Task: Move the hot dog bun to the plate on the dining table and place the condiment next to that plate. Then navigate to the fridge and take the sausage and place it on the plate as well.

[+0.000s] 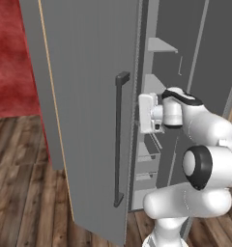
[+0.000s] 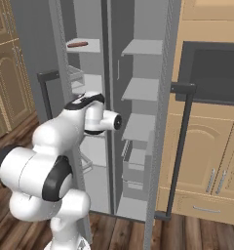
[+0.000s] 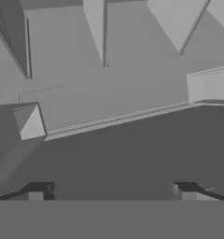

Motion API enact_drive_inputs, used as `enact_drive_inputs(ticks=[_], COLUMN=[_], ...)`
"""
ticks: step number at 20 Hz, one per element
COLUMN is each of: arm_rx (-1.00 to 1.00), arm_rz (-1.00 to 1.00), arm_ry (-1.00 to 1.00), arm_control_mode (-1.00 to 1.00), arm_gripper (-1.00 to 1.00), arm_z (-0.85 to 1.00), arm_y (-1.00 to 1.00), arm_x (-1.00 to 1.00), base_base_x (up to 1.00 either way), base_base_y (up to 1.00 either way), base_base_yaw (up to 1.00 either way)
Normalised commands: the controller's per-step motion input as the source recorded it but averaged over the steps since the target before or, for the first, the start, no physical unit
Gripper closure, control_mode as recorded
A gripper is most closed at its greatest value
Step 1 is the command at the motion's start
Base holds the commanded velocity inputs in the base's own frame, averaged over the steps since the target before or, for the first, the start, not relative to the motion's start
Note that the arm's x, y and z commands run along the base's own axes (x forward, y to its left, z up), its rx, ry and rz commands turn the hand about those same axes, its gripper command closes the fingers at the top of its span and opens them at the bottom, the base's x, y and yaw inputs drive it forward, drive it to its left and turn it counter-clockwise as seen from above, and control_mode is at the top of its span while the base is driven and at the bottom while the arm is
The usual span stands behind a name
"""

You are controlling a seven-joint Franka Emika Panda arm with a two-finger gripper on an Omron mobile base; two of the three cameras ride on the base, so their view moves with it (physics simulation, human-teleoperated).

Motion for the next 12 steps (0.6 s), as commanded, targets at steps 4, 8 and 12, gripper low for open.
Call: enact_drive_inputs(ticks=[4, 8, 12], arm_rx=[0.00, 0.00, -0.01], arm_rz=[0.14, 0.18, 0.20], arm_ry=[-0.01, -0.04, -0.08], arm_control_mode=[-1.00, -1.00, -1.00], arm_gripper=[-1.00, -1.00, -1.00], arm_z=[-0.03, 0.00, -0.01], arm_y=[0.53, 0.58, 0.65], arm_x=[-0.38, -0.68, -0.81], base_base_x=[0.00, 0.00, 0.00], base_base_y=[0.00, 0.00, 0.00], base_base_yaw=[0.00, 0.00, 0.00])
